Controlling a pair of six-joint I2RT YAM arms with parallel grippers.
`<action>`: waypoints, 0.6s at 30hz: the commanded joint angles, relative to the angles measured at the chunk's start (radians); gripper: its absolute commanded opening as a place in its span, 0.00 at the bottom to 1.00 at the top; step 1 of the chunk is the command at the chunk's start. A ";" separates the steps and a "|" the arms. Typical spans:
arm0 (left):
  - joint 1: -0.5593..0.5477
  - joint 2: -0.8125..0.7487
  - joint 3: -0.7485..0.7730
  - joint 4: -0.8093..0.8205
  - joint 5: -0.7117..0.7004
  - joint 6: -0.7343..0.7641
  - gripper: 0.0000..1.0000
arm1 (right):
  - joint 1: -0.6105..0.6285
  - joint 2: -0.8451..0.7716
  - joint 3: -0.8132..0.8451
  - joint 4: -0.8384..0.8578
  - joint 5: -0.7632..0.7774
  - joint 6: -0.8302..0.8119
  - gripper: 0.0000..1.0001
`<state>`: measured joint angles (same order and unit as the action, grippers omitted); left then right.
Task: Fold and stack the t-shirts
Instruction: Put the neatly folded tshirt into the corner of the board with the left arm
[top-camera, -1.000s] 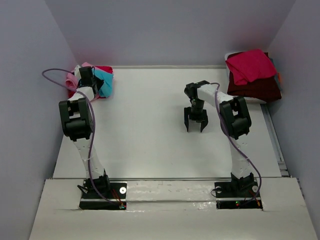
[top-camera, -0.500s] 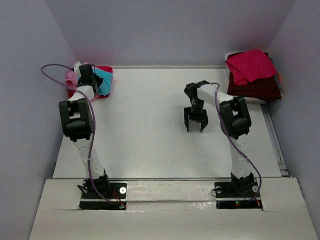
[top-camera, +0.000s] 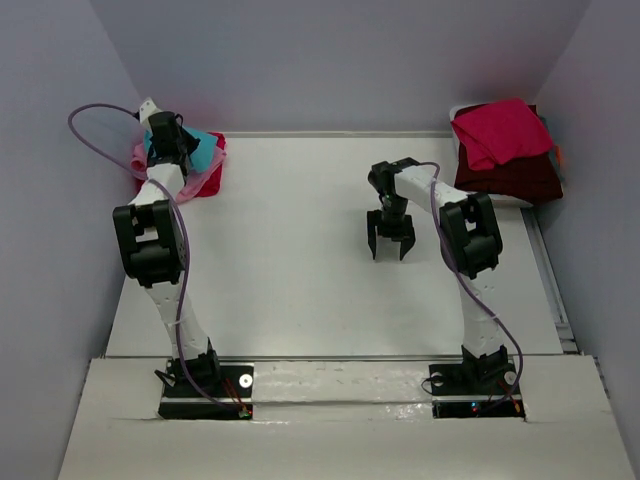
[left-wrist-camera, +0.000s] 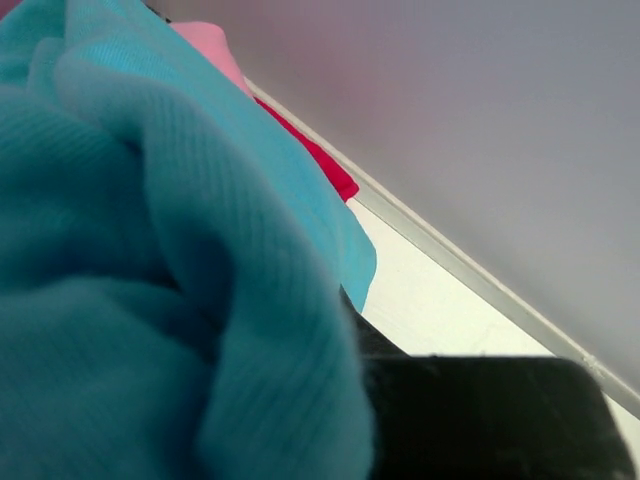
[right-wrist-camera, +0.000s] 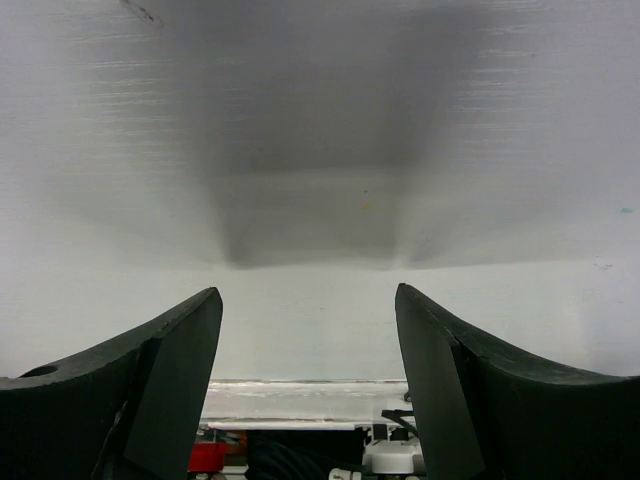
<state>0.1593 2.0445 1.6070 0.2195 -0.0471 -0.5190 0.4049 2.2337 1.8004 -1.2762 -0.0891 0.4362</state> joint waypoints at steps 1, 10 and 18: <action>0.006 -0.073 0.096 0.072 -0.033 0.050 0.06 | -0.005 0.000 0.034 -0.023 0.011 -0.013 0.76; 0.036 -0.009 0.096 -0.041 -0.083 -0.024 0.06 | -0.005 0.003 0.019 -0.017 0.002 -0.020 0.76; 0.055 0.032 0.084 -0.161 -0.131 -0.078 0.14 | -0.005 0.007 0.005 -0.002 -0.027 -0.025 0.76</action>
<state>0.1986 2.0724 1.6630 0.0875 -0.1318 -0.5579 0.4049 2.2345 1.8004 -1.2751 -0.0975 0.4236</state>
